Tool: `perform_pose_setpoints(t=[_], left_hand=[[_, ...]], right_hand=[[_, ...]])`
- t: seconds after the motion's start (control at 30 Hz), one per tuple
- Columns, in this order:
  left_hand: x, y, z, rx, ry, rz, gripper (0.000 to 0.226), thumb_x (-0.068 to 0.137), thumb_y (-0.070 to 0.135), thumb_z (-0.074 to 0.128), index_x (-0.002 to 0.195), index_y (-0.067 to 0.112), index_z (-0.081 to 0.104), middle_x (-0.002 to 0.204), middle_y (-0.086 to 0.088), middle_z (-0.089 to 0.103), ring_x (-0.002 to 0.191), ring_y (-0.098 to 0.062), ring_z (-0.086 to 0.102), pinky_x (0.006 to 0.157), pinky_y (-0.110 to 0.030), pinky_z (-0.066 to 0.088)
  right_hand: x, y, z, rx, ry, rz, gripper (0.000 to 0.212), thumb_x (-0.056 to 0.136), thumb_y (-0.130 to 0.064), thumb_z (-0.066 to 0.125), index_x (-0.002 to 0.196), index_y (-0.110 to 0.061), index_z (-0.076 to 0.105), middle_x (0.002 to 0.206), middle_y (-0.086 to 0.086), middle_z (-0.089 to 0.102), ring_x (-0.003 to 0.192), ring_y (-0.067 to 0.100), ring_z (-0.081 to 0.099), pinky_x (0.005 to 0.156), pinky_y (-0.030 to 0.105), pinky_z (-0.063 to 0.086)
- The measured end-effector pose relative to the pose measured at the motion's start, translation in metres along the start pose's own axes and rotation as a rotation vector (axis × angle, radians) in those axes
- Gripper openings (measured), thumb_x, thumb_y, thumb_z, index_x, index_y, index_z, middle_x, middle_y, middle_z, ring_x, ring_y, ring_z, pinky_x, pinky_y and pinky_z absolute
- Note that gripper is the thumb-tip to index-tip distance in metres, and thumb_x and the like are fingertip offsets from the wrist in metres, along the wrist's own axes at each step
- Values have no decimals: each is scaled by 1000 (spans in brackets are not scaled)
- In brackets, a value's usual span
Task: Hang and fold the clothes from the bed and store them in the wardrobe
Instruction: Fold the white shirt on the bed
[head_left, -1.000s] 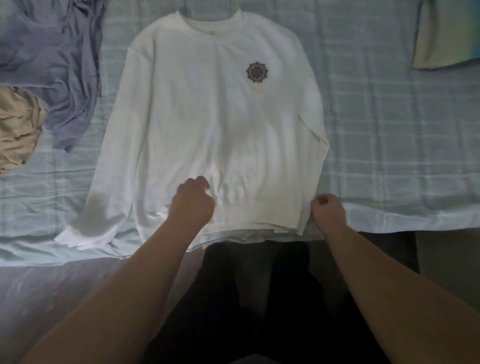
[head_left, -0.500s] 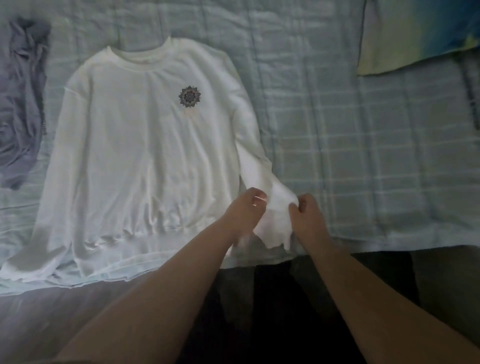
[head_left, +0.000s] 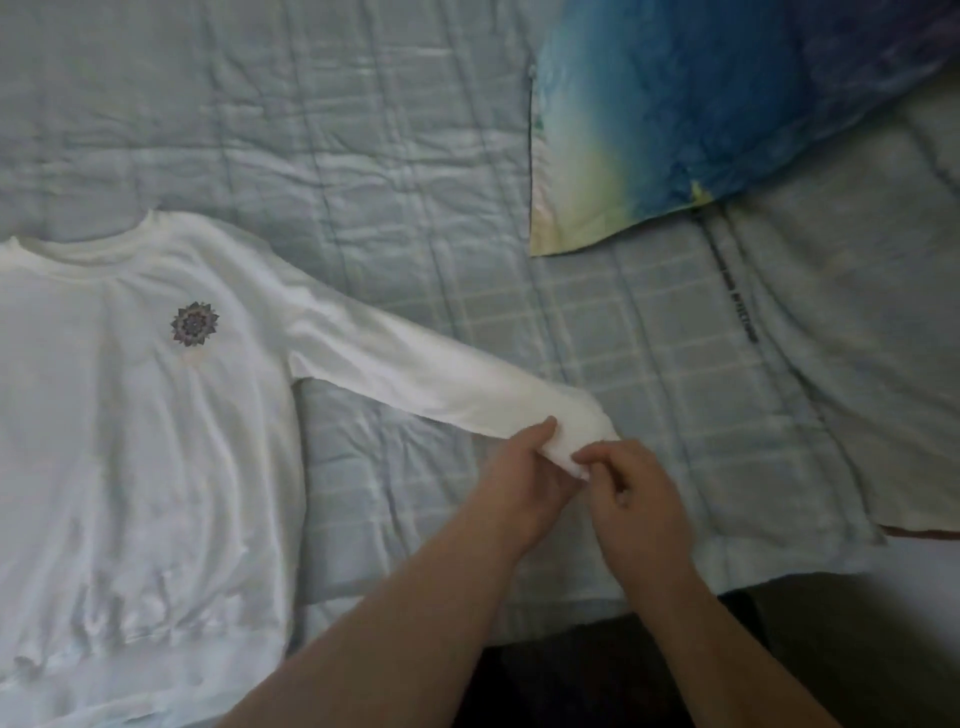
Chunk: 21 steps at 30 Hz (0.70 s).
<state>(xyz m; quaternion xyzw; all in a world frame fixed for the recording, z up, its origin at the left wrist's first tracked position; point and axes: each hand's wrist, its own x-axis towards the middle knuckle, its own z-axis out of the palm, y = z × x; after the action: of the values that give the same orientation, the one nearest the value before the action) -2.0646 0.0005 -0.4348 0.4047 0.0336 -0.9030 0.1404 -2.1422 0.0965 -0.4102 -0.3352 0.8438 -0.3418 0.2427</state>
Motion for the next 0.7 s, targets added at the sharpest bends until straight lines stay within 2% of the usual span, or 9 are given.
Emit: perform_pose_setpoints(t=[0.13,0.2,0.27,0.33,0.37,0.43,0.53,0.63,0.7], left_hand=[[34,-15,-17,-93,141,-9,34,97,6,41,129,-2,52,110,-24,66,95,-38,63,86,-51,50],[41,-20,-24,-149,157,-4,37,97,8,39,130,-1,52,114,-23,66,97,-39,65,83,-53,50],[43,-25,-28,-191,108,-10,40,95,9,39,131,-3,52,122,-25,65,102,-41,67,86,-54,52],[41,-27,-26,-186,66,-37,44,94,9,41,135,-4,50,132,-27,60,115,-42,62,96,-54,49],[40,-27,-24,-166,63,-46,45,94,9,42,136,-4,49,134,-27,58,120,-42,59,100,-53,46],[40,-26,-21,-98,86,-44,41,96,8,43,135,-3,50,130,-26,62,116,-39,61,97,-51,48],[30,-20,-22,148,189,-44,30,100,13,46,125,2,58,114,-16,71,100,-30,68,88,-43,53],[12,-3,-25,758,400,-28,13,93,14,54,97,11,66,93,-11,68,80,-24,65,71,-33,51],[7,16,-31,1144,540,237,12,89,10,55,81,16,62,83,-7,68,73,-23,63,67,-31,49]], right_hand=[[19,43,8,154,98,510,23,93,-11,57,114,-19,58,111,1,60,83,4,56,65,4,40],[31,57,13,243,25,762,28,95,-18,54,120,-6,57,118,14,63,97,27,61,82,27,51],[39,63,12,348,-118,904,27,100,-27,51,113,-6,62,113,20,67,97,34,66,81,39,54],[38,57,10,807,-175,1042,36,102,-40,44,107,-13,67,104,16,73,85,30,71,73,39,56],[38,53,9,978,-171,1071,40,102,-43,42,109,-13,68,104,16,74,84,29,72,77,42,56],[39,53,11,1043,-130,1030,38,103,-37,44,114,-9,66,108,18,72,89,31,70,87,49,53],[48,50,10,826,82,919,29,103,-24,49,121,-5,61,125,19,63,110,33,63,100,53,48],[57,52,5,366,162,716,40,102,-32,48,130,-6,58,130,15,61,114,29,59,94,37,47],[63,57,2,176,172,606,42,102,-35,47,129,-5,59,129,17,61,114,30,58,88,30,40]])
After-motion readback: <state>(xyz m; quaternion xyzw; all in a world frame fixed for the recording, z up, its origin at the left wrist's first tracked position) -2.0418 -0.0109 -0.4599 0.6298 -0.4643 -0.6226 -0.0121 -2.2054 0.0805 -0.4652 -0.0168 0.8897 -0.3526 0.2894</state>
